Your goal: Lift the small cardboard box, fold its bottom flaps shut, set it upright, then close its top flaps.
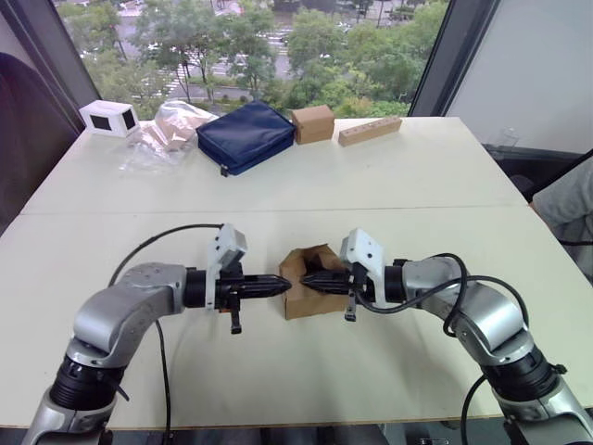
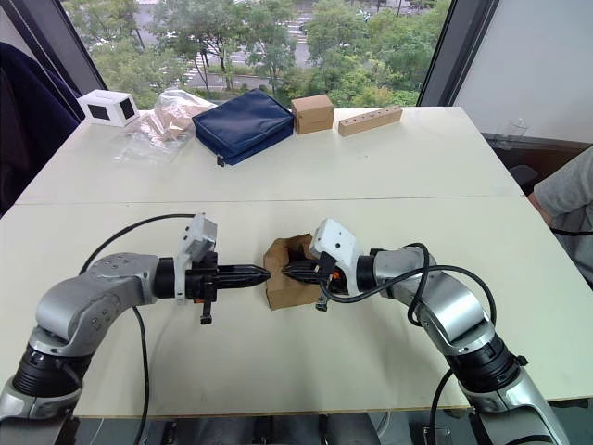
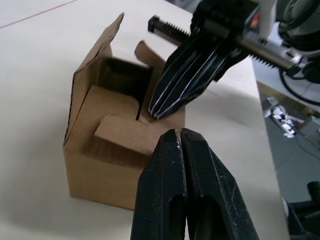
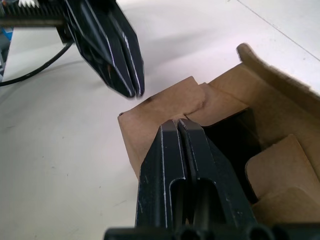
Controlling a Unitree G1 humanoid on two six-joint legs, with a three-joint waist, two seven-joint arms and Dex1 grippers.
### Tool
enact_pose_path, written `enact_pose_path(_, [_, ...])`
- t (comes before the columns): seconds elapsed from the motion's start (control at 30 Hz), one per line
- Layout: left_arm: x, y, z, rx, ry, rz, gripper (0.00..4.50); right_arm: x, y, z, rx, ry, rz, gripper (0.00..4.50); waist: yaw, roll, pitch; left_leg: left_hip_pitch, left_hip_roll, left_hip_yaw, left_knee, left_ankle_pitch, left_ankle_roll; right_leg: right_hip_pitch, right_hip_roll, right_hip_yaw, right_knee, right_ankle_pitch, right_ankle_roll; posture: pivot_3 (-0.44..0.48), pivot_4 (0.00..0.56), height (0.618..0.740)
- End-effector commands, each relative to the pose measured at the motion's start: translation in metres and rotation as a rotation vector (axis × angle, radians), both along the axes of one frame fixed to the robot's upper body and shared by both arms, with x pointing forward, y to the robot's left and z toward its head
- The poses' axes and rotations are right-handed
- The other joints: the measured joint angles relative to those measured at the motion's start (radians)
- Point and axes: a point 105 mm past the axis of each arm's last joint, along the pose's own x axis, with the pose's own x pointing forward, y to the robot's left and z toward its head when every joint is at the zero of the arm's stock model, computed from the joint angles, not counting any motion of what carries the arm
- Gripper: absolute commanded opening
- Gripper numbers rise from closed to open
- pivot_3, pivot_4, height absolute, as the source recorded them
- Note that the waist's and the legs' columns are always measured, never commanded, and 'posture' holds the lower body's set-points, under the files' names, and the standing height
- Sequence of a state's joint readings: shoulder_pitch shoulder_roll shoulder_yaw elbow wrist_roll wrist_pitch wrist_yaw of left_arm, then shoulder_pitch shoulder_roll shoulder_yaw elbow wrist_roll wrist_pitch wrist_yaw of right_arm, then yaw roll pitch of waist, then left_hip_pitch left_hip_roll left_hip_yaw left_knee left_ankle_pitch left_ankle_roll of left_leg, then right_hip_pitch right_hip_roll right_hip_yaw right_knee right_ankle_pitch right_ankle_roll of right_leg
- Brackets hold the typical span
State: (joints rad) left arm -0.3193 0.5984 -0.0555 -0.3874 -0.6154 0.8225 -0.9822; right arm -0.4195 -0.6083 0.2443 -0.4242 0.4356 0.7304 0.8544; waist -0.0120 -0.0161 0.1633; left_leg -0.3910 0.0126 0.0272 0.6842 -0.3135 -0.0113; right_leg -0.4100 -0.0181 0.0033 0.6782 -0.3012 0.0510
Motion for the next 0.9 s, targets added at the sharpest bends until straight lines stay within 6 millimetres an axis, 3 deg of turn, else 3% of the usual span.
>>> enact_pose_path(0.03, [0.003,-0.001,0.001,0.007,-0.048,0.003,0.06,0.003,-0.001,0.014,0.028,-0.058,-0.002,0.0,0.0,0.0,0.0,0.0,0.0,0.0,0.0,0.0,0.0,0.0,0.0,0.0,0.0,0.0,0.0,0.0,0.15,0.74])
enact_pose_path(0.13, [0.004,-0.002,-0.003,0.018,-0.052,-0.002,0.06,0.003,-0.001,0.018,0.046,-0.065,-0.007,0.0,-0.001,0.0,0.0,0.0,0.0,0.0,0.0,0.0,0.0,0.0,0.0,0.0,0.0,0.0,0.0,0.0,0.15,0.74])
enact_pose_path(0.2, [0.004,-0.003,-0.005,0.02,-0.05,-0.008,0.06,-0.001,0.002,0.037,0.154,-0.037,0.001,0.0,0.0,0.0,0.0,0.0,0.0,0.0,0.0,0.0,0.0,0.0,0.0,0.0,0.0,0.0,0.0,0.0,0.15,0.74])
enact_pose_path(0.33, [0.005,-0.006,-0.008,0.019,-0.038,-0.03,0.06,-0.007,-0.005,0.071,0.186,-0.079,0.072,0.0,-0.001,0.0,0.0,0.0,0.0,0.0,0.0,0.0,0.0,0.0,0.0,0.0,0.0,0.0,0.0,0.0,0.15,0.74])
enact_pose_path(0.47, [0.009,-0.009,-0.007,0.011,-0.047,-0.031,0.06,0.011,-0.011,0.092,0.238,-0.12,0.019,0.0,-0.001,0.0,0.0,0.0,0.0,0.0,0.0,0.0,0.0,0.0,0.0,0.0,0.0,0.0,0.0,0.0,0.15,0.74])
enact_pose_path(0.57, [0.011,-0.011,-0.005,0.004,-0.05,-0.031,0.06,0.032,-0.009,0.086,0.19,-0.188,-0.068,0.0,-0.001,0.0,0.0,0.0,0.0,0.0,0.0,0.0,0.0,0.0,0.0,0.0,0.0,0.0,0.0,0.0,0.15,0.74])
enact_pose_path(0.67, [0.01,-0.013,-0.005,0.0,-0.052,-0.034,0.06,0.059,-0.003,0.059,0.02,-0.277,-0.147,0.0,-0.002,0.0,0.0,0.0,0.0,0.0,0.0,0.0,0.0,0.0,0.0,0.0,0.0,0.0,0.0,0.0,0.15,0.74])
enact_pose_path(0.9, [0.011,-0.011,-0.002,-0.001,-0.061,-0.019,0.06,0.042,-0.003,0.032,-0.081,-0.234,-0.024,0.0,0.002,0.0,0.0,-0.001,0.0,0.0,0.0,0.0,0.0,-0.001,0.0,0.0,0.0,0.0,0.0,0.0,0.15,0.74])
